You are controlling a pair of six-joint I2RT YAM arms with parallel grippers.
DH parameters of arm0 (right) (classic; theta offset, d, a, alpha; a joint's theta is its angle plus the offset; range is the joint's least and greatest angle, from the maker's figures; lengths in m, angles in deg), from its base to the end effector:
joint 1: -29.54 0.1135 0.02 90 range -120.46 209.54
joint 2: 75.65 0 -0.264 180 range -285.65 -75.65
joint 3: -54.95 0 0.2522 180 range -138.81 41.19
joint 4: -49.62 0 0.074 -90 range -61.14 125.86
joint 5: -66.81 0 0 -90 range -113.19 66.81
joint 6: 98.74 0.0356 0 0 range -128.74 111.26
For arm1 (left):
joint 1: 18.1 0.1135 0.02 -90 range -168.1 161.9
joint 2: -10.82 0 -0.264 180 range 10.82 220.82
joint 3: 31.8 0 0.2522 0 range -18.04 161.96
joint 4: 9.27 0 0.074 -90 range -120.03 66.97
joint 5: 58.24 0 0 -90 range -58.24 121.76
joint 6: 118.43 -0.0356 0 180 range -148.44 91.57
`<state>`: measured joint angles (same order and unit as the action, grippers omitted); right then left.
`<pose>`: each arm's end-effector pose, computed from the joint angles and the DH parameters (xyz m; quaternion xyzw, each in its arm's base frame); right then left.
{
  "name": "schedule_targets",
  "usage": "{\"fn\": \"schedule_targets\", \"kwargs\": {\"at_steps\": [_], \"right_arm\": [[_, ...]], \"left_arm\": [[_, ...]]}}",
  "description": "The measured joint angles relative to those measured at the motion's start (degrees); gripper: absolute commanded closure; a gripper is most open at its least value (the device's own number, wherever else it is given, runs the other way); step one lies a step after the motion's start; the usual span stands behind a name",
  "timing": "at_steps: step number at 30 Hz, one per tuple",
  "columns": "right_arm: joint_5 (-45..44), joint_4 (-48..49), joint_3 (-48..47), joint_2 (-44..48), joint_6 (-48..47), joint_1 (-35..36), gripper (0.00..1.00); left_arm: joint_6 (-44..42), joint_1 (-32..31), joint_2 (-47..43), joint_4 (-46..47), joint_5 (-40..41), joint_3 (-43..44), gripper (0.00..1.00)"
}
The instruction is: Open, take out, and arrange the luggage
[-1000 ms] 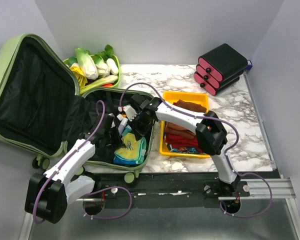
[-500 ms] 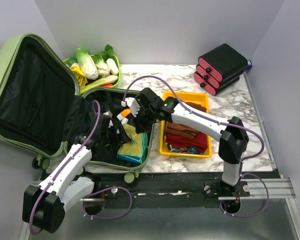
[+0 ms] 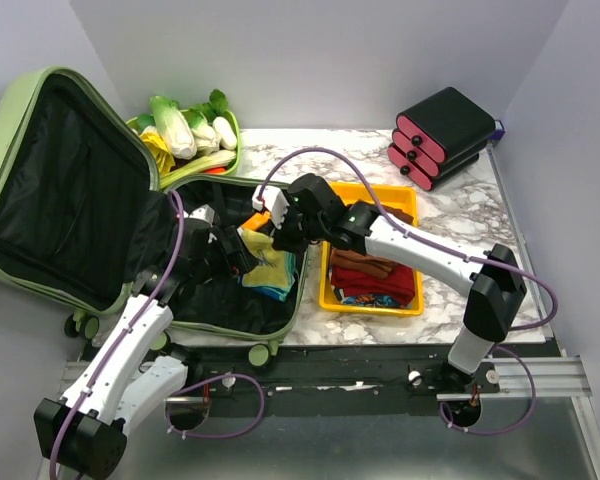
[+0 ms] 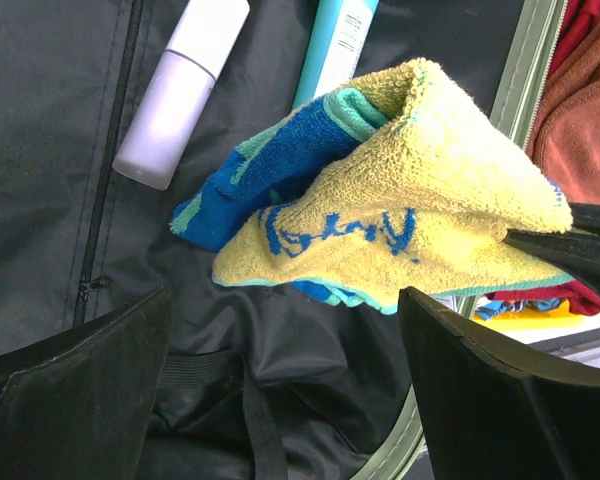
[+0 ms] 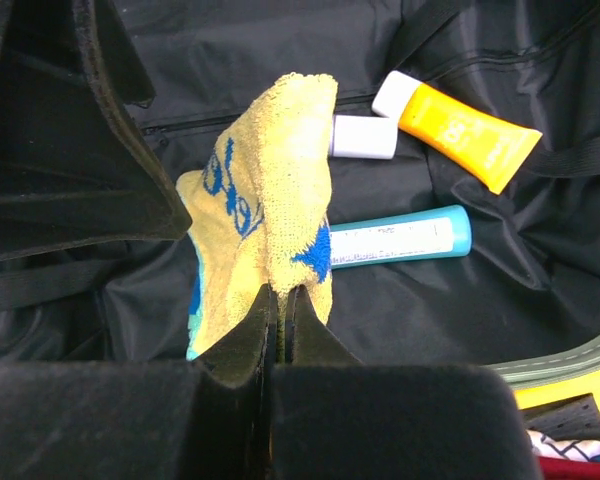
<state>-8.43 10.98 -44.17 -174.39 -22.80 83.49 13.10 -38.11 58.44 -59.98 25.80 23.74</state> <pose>0.2266 0.3267 0.3090 -0.5455 0.7084 0.2563 0.3673 0.1605 -0.0624 0.2689 -0.1504 0.9029 -0.2455 0.3192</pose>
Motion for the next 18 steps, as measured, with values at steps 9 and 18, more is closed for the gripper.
{"fn": "schedule_targets", "kwargs": {"at_steps": [9, 18], "right_arm": [[-3.63, 5.92, 6.71, 5.77, -3.74, 0.0, 0.99], [-6.62, 10.34, 7.04, 9.18, -4.92, 0.0, 0.99]], "left_arm": [[-1.51, 0.0, -0.37, 0.81, 1.25, 1.01, 0.01], [-3.58, 0.0, -0.48, 3.85, 0.68, 2.84, 0.01]]}}
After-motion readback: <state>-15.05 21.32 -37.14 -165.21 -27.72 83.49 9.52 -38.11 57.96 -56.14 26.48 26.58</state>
